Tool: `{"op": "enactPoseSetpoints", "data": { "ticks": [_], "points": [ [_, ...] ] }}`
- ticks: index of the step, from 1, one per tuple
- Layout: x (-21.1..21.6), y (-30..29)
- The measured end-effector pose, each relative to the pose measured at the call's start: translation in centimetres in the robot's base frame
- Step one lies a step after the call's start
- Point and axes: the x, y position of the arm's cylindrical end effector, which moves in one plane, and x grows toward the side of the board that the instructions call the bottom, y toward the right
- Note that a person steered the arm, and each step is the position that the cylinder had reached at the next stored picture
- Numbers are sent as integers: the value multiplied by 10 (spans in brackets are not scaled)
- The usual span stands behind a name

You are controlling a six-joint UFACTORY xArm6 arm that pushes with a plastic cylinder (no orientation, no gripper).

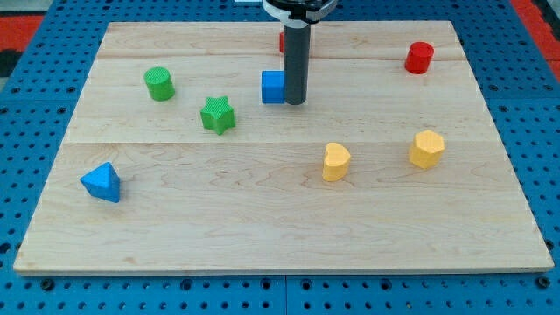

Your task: Move the blue cube above the green circle

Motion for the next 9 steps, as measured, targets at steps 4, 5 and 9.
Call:
{"op": "enactPoseSetpoints", "data": {
  "ticks": [4, 5, 9],
  "points": [
    [4, -10],
    [-28, -11],
    [-78, -124]
  ]
}}
